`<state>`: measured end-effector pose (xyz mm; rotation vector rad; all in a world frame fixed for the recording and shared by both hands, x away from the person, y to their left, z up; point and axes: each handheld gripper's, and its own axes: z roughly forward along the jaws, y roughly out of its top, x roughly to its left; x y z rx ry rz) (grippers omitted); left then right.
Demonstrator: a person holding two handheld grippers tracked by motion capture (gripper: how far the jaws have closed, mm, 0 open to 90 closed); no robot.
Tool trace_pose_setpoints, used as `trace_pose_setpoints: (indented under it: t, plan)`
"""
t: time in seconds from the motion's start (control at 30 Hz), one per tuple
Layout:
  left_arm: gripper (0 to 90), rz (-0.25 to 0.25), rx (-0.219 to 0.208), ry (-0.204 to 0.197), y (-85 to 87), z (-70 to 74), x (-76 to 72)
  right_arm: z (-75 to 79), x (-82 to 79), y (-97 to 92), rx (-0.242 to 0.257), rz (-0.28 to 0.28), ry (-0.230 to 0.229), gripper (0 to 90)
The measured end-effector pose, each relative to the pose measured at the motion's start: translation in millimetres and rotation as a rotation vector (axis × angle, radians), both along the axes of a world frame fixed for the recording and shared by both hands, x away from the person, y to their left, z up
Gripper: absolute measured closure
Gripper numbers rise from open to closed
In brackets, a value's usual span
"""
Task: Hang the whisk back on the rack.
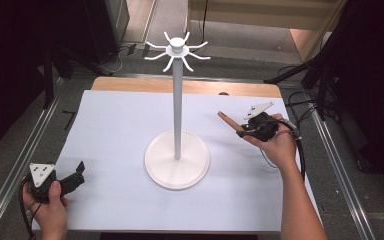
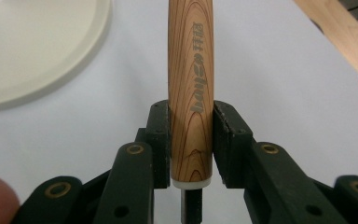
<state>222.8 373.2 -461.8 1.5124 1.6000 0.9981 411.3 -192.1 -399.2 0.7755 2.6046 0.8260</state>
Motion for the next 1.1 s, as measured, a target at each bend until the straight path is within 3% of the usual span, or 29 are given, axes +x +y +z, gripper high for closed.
trace_pose_setpoints:
  t: [0.13,0.17,0.3,0.33,0.4,0.63,0.67,0.7,0.93,1.07,1.1]
  plan:
    - [7.9,0.0,0.0,0.001,0.1,0.0,0.1,5.3,-4.3,0.3,0.044,0.003,-0.02,71.2]
    - [7.9,0.0,0.001,0.001,-0.1,0.0,0.1,8.8,-6.5,-0.1,0.084,0.0,-0.03,71.3]
    - [7.9,0.0,0.0,0.001,0.1,0.0,0.0,13.1,-9.5,-1.7,0.14,-0.003,-0.05,71.3]
    - [7.9,0.001,-0.002,0.001,0.1,0.0,0.0,16.5,-12.6,-2.6,0.179,-0.006,-0.066,71.3]
    - [7.9,0.0,0.0,0.002,0.1,0.0,0.1,17.5,-13.1,-2.8,0.192,-0.003,-0.074,71.3]
    - [7.9,0.003,-0.002,0.001,0.1,0.0,0.1,31.2,-23.4,-4.0,0.324,-0.007,-0.121,71.3]
    - [7.9,0.003,-0.002,0.001,0.1,0.0,0.1,31.2,-23.4,-4.0,0.324,-0.007,-0.121,71.3]
    - [7.9,0.001,0.001,0.002,-0.1,0.0,0.1,35.2,-26.1,-4.2,0.358,-0.004,-0.138,71.3]
    - [7.9,0.001,0.001,0.002,-0.1,0.0,0.1,44.4,-34.8,-2.6,0.427,-0.005,-0.174,71.3]
    - [7.9,0.005,0.0,0.001,-0.1,0.1,0.0,48.3,-40.7,0.1,0.503,-0.005,-0.191,71.4]
    - [7.9,0.005,0.0,0.001,-0.1,0.1,0.0,48.3,-40.7,0.1,0.503,-0.005,-0.191,71.4]
